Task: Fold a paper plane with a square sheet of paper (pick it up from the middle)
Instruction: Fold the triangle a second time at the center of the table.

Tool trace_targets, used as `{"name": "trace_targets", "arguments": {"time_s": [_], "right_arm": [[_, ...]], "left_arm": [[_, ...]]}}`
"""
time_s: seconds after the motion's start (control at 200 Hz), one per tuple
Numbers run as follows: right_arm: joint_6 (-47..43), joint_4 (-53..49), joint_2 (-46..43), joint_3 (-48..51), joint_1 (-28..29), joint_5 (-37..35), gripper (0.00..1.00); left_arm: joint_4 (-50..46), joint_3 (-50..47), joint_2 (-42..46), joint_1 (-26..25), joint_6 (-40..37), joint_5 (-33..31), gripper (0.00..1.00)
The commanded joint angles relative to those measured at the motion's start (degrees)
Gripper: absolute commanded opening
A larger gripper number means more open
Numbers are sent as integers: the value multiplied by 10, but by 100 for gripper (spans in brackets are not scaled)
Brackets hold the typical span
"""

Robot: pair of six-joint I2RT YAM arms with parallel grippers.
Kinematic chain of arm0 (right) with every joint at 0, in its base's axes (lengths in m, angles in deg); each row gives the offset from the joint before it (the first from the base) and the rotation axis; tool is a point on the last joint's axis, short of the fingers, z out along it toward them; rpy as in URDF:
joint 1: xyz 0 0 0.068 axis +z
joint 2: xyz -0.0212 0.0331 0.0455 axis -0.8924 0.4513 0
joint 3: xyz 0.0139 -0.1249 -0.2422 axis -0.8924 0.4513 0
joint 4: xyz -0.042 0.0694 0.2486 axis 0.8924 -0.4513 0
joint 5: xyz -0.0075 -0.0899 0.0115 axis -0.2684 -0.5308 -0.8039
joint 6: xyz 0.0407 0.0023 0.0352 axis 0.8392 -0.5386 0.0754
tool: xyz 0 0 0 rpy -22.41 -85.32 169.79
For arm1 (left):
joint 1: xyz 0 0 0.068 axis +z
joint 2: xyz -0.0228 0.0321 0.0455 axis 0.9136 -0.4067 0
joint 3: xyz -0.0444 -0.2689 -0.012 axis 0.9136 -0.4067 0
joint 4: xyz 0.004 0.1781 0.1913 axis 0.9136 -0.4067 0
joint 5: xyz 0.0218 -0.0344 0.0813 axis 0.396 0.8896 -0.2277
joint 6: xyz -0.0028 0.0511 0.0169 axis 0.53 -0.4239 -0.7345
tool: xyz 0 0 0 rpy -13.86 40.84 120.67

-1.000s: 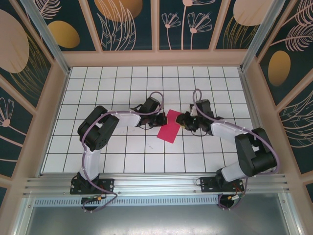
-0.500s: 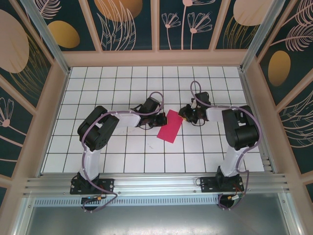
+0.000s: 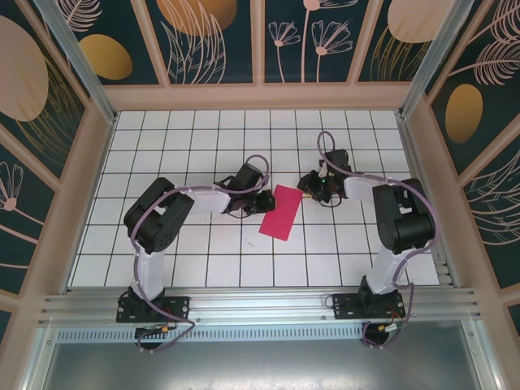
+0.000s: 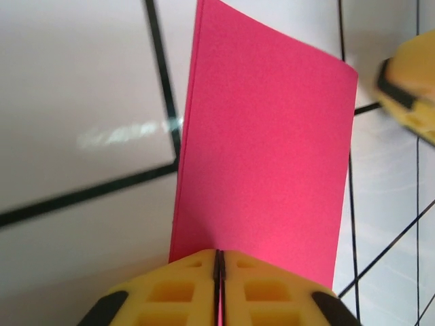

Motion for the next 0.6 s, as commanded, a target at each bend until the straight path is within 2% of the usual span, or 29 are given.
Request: {"name": "trace_targets", "arguments": {"time_s": [0.0,0.165,0.24,0.415,0.59], "right_arm": [[-9,-46,-71,16,19,-43,32],[10,-58,-99,47,77,-59,36],[17,-77,-94,47,107,-89,38],[43,-81,-79,53,137,-120,41],[43,-90,-62,41,149,-129,42]], "left_arm": [[-45,-15,67,-2,4,-28,21],[-43,-26,128,9,19,-71,30],[-39,-41,141,17,24,-86,31],[17,-107,150,33,55,-70,34],[45,-129,149,36,67,-58,34]]}}
